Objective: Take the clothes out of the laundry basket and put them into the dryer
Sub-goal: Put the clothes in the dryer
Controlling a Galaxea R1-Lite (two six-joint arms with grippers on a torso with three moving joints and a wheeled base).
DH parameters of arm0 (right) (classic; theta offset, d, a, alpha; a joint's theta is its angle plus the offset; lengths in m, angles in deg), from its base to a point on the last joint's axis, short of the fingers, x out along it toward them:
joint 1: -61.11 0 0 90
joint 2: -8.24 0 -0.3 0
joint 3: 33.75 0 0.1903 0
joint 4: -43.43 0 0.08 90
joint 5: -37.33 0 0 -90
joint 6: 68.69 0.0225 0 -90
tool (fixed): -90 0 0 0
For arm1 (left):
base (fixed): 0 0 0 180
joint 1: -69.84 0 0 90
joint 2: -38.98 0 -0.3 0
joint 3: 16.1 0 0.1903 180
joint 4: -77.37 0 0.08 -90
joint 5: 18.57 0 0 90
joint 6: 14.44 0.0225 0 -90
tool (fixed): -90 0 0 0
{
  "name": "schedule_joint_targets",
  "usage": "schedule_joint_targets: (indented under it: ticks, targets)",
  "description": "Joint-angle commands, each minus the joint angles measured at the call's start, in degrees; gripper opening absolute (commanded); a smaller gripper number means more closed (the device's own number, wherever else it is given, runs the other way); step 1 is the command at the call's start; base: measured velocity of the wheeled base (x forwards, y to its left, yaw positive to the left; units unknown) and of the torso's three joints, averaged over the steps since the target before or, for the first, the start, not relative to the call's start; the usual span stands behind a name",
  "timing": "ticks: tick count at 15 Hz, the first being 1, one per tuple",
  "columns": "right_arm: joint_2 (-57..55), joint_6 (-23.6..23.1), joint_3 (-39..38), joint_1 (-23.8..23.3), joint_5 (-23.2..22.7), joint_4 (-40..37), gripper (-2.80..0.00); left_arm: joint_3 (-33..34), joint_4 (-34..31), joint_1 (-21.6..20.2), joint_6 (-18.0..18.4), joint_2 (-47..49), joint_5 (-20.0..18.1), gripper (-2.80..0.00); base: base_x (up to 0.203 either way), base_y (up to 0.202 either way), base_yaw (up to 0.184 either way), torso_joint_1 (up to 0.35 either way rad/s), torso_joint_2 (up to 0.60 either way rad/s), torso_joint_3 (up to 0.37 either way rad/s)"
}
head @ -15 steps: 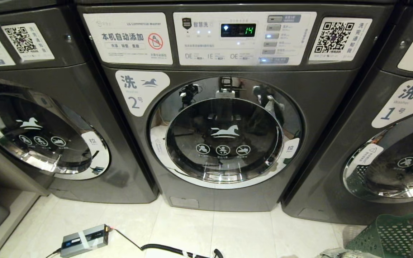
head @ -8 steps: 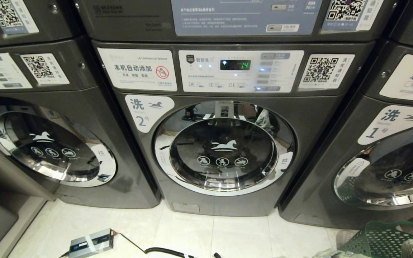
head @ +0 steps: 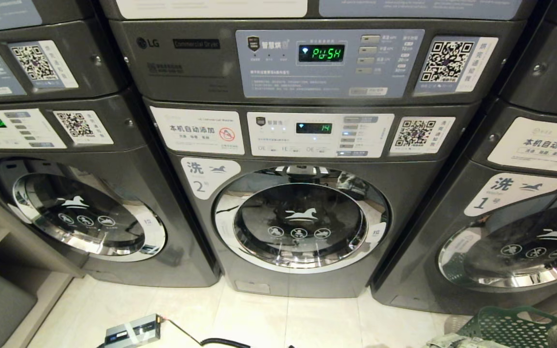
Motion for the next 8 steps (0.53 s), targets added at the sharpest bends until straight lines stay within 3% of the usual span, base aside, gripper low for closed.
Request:
schedule_joint_targets:
  ticks: [1, 8]
  targets:
    - [-0.09, 0.04, -0.35, 0.0, 0.02, 0.02, -2.8, -0.01, -0.04, -0.01, -0.01, 0.0, 0.01, -2.8, 0.0, 0.0, 0.0, 0.232, -0.55, -0.31]
    - [-0.09, 0.04, -0.35, 0.0, 0.02, 0.02, -2.8, -0.01, -0.04, -0.01, 0.17, 0.0, -0.16, -2.8, 0.0, 0.0, 0.0, 0.265, -0.59, -0.329]
